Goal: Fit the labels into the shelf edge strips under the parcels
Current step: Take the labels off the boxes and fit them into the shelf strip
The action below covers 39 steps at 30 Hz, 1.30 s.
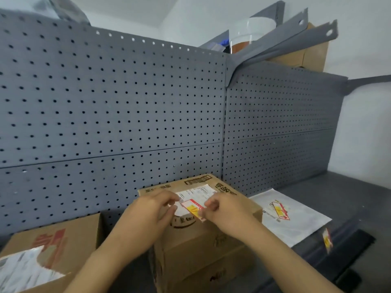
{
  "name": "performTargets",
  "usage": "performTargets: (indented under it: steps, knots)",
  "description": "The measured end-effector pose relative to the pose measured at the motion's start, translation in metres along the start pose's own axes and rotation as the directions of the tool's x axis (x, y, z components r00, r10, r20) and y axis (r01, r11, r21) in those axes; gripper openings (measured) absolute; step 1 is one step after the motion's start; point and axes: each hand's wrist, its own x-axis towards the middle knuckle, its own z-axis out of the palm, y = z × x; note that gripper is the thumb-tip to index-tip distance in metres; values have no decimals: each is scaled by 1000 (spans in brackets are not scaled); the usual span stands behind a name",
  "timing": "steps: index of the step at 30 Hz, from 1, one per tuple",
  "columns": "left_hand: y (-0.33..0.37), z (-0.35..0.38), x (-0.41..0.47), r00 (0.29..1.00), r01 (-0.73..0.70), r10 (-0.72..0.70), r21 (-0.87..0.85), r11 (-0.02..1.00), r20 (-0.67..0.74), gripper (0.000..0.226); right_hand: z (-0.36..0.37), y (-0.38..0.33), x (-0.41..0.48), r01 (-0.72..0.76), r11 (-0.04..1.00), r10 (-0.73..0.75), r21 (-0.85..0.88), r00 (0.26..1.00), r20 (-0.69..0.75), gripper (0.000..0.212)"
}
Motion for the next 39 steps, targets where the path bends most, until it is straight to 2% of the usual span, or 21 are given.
performTargets:
  steps: [2,5,8,10,15,23,28,33,39]
  knots:
    - [-8,3,17,1000,4,-3,30,1000,-7,24,-2,-9,24,-60,991,69,-121,995,73,47]
    - [-16,6,34,1000,20,-20,42,999,2,24,-2,-15,47,-73,978,108,-196,979,175,32]
    - [-24,10,42,1000,29,-30,47,998,1,23,-7,-16,59,-71,987,111,-142,950,294,20]
    - [-27,12,44,999,38,-38,48,998,-5,22,-14,-18,63,-66,990,104,-121,933,345,28]
    - [-25,14,44,999,45,-44,65,997,-17,20,-19,-17,69,-40,983,116,-181,897,428,35]
    - [-17,13,35,1000,24,-23,60,998,-15,20,-20,-17,72,-10,973,118,-230,881,459,39]
    - [-20,4,19,999,25,-23,42,999,-32,22,-21,-17,62,-42,995,74,-86,904,421,21]
    - [-23,-8,-7,999,12,-11,26,1000,-42,21,-25,-27,36,-26,984,-46,174,916,399,17]
    - [-17,-30,-61,977,82,-71,44,996,-202,21,-18,-44,-23,64,948,-196,313,889,413,7]
